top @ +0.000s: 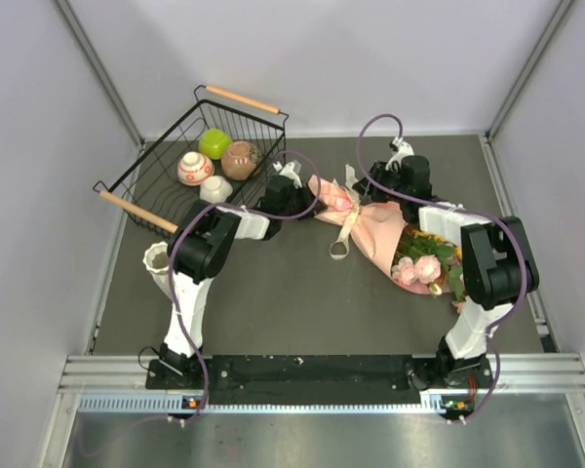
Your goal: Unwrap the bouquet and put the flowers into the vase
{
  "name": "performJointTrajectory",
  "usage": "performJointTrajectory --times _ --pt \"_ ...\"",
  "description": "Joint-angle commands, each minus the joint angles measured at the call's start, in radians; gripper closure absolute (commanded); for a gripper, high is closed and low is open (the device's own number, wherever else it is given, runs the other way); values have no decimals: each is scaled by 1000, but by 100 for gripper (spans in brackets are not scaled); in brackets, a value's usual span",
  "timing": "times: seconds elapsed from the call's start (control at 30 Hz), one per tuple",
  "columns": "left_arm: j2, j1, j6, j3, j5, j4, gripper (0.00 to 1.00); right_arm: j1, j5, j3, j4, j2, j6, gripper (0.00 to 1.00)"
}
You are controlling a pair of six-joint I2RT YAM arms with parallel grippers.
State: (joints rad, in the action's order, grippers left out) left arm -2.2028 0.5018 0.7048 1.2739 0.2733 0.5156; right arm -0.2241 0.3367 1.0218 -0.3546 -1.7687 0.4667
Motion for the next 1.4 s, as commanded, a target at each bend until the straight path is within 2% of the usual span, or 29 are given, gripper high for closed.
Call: performJointTrajectory --times 0.0,0.17,0.47,1.0,1.13,1.2,1.27,1.37 --pt "63 -2 58 -65 61 55 80 -58 -27 79 69 35 -108 62" --pt "78 -2 73 -94 78 76 81 -98 -54 167 158 -31 -169 60" --pt "121 1 75 -146 87 93 80 -119 -154 290 270 -129 -178 60" --pt "127 6 61 -117 109 77 74 -126 -130 397 416 -239 -207 59" --pt "129 7 61 -116 122 78 68 -129 -130 394 427 -233 -224 58" --pt "135 9 56 -114 127 75 61 -129 -134 391 434 -229 -230 58" --pt "147 9 52 -110 132 70 58 -127 -130 383 436 -219 -235 60" --pt "167 9 30 -84 141 29 55 -129 -107 368 425 -201 -237 73"
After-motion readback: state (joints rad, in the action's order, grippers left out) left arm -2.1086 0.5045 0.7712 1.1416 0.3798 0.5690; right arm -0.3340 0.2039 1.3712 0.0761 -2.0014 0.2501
